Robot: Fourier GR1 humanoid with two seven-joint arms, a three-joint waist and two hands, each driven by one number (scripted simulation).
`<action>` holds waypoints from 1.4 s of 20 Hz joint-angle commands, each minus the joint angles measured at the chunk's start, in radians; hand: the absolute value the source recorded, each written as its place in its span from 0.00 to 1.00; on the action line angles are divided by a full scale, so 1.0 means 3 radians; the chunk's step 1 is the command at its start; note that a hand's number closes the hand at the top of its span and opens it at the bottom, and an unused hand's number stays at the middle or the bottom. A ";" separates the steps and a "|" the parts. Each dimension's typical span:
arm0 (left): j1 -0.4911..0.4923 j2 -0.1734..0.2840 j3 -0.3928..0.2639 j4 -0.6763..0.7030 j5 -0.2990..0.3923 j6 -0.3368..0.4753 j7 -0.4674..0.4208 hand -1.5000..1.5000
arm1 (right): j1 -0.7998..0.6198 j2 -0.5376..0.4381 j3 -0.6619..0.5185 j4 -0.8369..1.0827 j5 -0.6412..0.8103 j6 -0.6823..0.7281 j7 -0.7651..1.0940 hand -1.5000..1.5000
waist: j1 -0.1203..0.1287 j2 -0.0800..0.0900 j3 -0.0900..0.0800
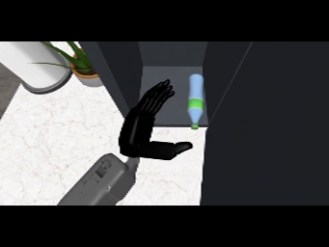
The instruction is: Pick up the bottled water, place it into the cabinet and close the cabinet
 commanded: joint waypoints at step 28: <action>0.2222 0.1479 0.0722 -0.2122 0.0745 -0.0557 0.0145 0.00 | -0.0423 -0.1177 0.1338 -0.0756 0.0991 0.0747 0.0471 1.00 | 0.0088 -0.0046 -0.0042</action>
